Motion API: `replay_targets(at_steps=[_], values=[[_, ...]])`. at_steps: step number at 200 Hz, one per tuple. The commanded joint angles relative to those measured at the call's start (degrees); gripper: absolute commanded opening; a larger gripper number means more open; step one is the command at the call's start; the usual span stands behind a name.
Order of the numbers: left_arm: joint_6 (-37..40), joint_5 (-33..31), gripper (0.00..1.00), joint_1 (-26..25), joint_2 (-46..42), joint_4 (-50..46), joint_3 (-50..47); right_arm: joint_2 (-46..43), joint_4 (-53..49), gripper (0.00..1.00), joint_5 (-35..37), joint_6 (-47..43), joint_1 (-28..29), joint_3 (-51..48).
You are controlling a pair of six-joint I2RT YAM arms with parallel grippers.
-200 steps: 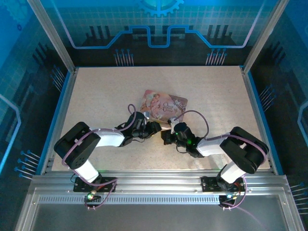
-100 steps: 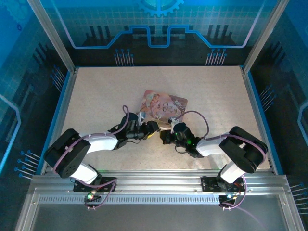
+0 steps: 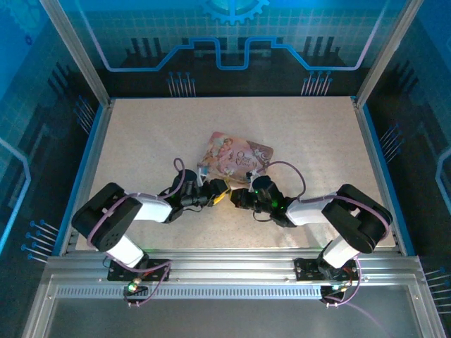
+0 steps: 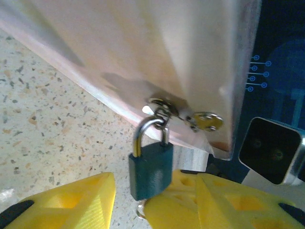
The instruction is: Unlock the padlock with the key
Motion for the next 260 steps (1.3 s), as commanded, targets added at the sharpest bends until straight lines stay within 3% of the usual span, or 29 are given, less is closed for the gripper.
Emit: replay_targets(at_steps=[1, 106, 161, 208, 260], values=[[-3.03, 1.26, 0.46, 0.37, 2.15, 7.88, -1.08, 0.93, 1.12, 0.02, -2.67, 3.56, -0.32, 1.24], [-4.5, -0.2, 0.33, 0.34, 4.19, 11.09, -1.55, -0.04, 1.4, 0.03, -3.12, 5.87, -0.48, 1.24], [-4.68, -1.02, 0.13, 0.3, 3.67, 11.28, -2.09, -0.51, 4.51, 0.09, -5.08, 7.44, -1.13, -0.12], [-4.32, -1.89, 0.05, 0.17, 1.42, 9.5, -2.43, -4.17, 0.17, 0.27, -3.85, 5.16, -1.18, -1.55], [-4.62, -2.85, 0.05, -0.05, -4.13, 0.87, -1.05, -13.95, -14.09, 0.44, 1.05, -4.55, -1.61, -3.0]])
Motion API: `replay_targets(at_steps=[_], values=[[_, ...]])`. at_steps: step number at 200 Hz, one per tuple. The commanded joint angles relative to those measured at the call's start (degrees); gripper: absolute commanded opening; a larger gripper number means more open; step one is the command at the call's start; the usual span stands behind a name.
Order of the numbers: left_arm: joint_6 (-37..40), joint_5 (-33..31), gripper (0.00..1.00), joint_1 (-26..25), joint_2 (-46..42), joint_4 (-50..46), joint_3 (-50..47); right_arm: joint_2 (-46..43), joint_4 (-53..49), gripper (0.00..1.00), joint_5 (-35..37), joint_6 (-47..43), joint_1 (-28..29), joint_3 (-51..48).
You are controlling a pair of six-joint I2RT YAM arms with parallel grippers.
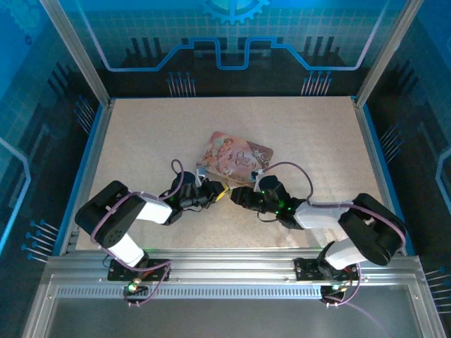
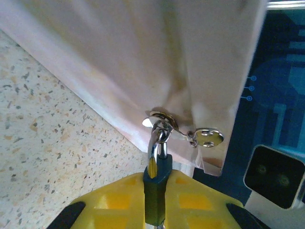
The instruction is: Unlock the padlock with the key
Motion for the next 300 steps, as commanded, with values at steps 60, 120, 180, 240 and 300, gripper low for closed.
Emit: replay_targets(at_steps=[60, 120, 180, 240, 300], values=[[0.09, -2.49, 0.0, -0.35, -13.05, -18.73, 4.16, -18.37, -20.81, 0.63, 8.26, -31.82, -0.02, 2.6], [-1.68, -3.39, 0.0, -0.55, -18.58, -36.49, 10.39, -23.68, -27.3, 0.81, 9.89, -62.21, 2.62, 6.45], [-8.28, -3.23, 0.0, -0.89, -19.98, -39.65, 11.05, -18.73, -22.99, 0.81, 18.21, -86.11, 11.39, 7.16], [-11.67, -2.58, 0.0, -1.4, -20.16, -37.81, 10.66, -9.0, -14.94, 0.77, 27.39, -97.72, 17.83, 8.69], [-12.05, -2.87, 0.0, -1.83, -19.83, -37.86, 10.66, -2.66, -8.5, 0.59, 28.99, -98.1, 17.96, 9.65]])
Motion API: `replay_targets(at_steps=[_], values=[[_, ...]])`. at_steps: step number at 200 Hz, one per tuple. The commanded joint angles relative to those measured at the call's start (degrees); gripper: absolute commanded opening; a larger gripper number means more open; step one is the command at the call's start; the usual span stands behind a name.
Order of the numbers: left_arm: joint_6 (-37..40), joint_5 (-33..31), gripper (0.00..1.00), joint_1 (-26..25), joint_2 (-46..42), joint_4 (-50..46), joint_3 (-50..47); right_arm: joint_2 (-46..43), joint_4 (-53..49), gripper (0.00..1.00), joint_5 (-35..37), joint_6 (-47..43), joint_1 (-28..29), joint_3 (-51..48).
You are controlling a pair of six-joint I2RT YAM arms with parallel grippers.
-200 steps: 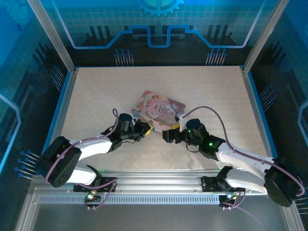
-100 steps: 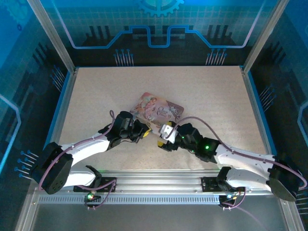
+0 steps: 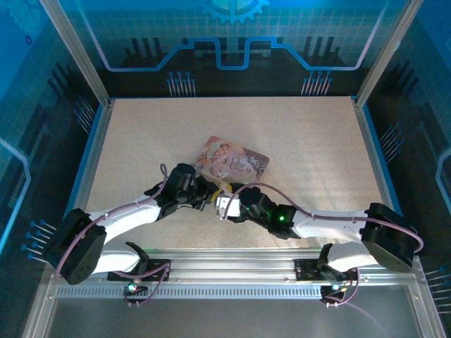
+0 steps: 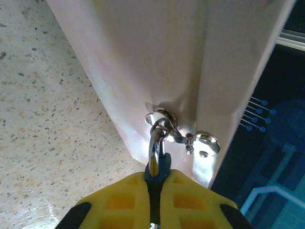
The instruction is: Unlock the padlock with the key
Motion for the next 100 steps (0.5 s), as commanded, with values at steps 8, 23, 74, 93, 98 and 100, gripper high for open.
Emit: replay_targets(at_steps=[8, 23, 74, 93, 98, 100], values=[[-0.65, 0.51, 0.0, -0.44, -1.42, 1.83, 2.0, 2.53, 4.72, 0.55, 2.71, -1.37, 0.72, 1.67], [-0.93, 0.53, 0.0, -0.48, -1.36, 2.09, 1.85, 3.73, 5.73, 0.48, 3.19, -1.54, 0.66, 1.64], [-1.18, 0.63, 0.0, -0.61, -1.01, 2.43, 1.74, 6.85, 7.99, 0.32, 5.07, -2.19, 0.49, 2.15], [-1.1, 0.64, 0.0, -0.63, -1.01, 2.33, 1.74, 7.53, 8.0, 0.26, 5.35, -2.42, 0.32, 2.54], [-1.05, 0.59, 0.0, -0.61, -0.93, 2.36, 1.74, 7.74, 8.06, 0.25, 5.44, -2.53, 0.29, 2.58], [-1.07, 0.64, 0.0, -0.63, -0.92, 2.36, 1.78, 7.79, 8.01, 0.25, 5.52, -2.52, 0.31, 2.65]])
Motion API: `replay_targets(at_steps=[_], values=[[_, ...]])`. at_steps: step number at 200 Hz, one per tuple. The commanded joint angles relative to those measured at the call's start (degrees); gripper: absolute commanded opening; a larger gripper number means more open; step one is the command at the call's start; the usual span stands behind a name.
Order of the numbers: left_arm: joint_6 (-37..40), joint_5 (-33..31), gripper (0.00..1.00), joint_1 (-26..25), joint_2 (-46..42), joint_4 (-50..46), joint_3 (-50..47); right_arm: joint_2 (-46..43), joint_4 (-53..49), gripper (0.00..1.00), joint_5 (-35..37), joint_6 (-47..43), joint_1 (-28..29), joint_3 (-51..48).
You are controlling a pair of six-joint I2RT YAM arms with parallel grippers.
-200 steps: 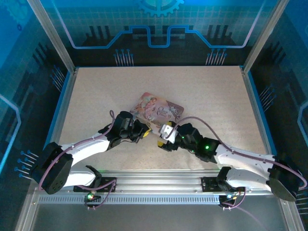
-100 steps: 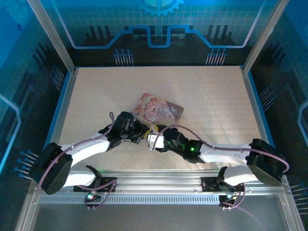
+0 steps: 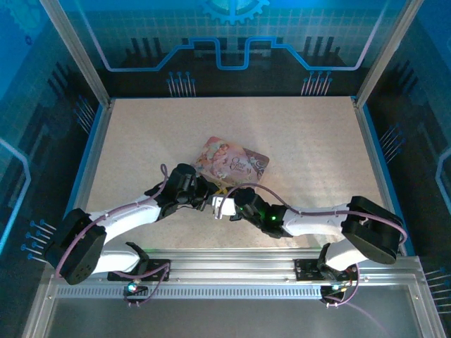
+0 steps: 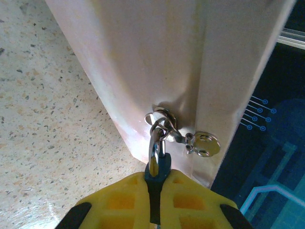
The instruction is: Unlock the padlock with the key
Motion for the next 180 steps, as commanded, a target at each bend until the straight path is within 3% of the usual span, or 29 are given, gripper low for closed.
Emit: replay_targets(at_steps=[1, 42, 82, 180], values=[[-0.92, 0.61, 0.0, -0.27, -0.92, 2.32, 1.8, 0.98, 2.75, 0.25, 1.54, -0.33, 0.22, 2.03], [-0.81, 0.82, 0.0, -0.37, -0.72, 2.3, 1.91, 1.56, 3.61, 0.18, 1.99, -0.22, -0.2, 1.87], [-1.14, 0.94, 0.0, -0.32, -0.23, 2.54, 2.0, 1.87, 3.92, 0.0, 2.25, 0.37, -0.39, 1.95], [-1.56, 1.16, 0.0, -0.38, 0.37, 2.96, 2.0, 1.12, 3.96, 0.0, 2.95, 5.76, -0.61, 1.85]])
